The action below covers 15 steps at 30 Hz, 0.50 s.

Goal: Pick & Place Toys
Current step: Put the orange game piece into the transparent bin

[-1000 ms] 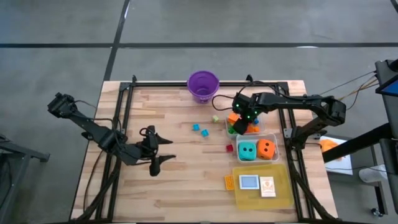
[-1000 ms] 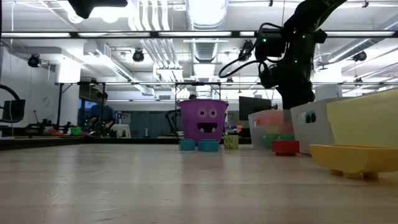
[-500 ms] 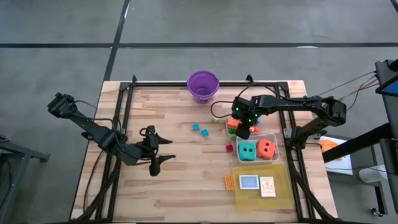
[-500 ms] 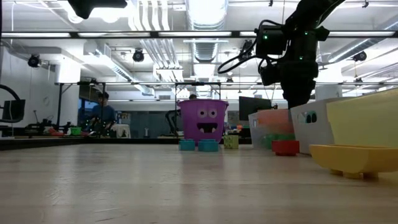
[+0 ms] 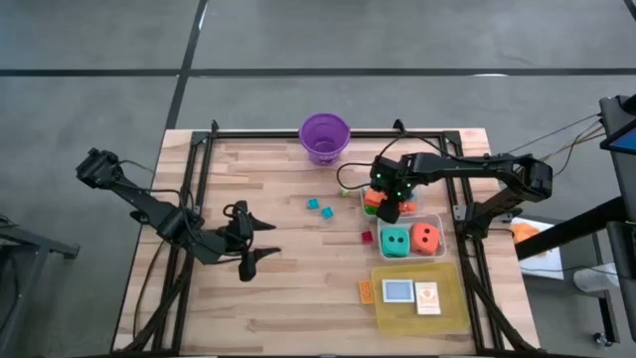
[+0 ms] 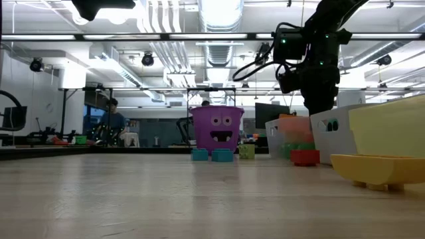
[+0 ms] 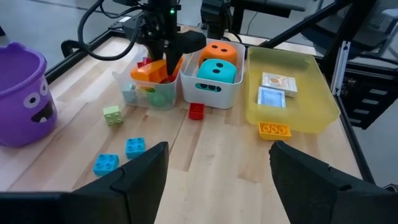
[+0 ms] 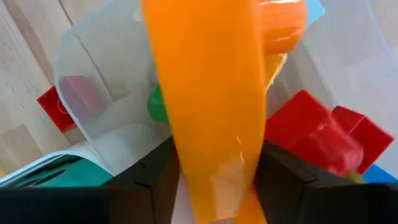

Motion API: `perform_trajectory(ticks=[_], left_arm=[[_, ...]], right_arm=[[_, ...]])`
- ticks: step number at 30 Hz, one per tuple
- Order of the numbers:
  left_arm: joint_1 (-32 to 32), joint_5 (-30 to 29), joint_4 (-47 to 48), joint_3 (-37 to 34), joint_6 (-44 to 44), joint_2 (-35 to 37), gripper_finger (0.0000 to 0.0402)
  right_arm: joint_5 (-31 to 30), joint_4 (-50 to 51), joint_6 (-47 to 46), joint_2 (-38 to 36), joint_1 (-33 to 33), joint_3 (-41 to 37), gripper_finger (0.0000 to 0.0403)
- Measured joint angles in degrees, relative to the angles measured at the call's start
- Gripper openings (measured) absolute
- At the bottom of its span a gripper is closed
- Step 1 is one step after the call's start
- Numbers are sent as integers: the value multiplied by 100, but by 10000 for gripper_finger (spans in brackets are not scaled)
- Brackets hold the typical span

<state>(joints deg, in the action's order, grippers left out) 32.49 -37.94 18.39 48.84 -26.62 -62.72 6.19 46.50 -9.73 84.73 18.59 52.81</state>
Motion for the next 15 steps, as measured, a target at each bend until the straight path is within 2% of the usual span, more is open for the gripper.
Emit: perform_trajectory(ticks=[9, 15], left_arm=[[1, 1, -2, 0, -129, 0, 270], [2, 1, -2, 0, -198, 0, 270]], right_arm=[[34, -29, -201, 0, 0, 1, 262], [41, -13, -338, -52, 0, 1, 297]])
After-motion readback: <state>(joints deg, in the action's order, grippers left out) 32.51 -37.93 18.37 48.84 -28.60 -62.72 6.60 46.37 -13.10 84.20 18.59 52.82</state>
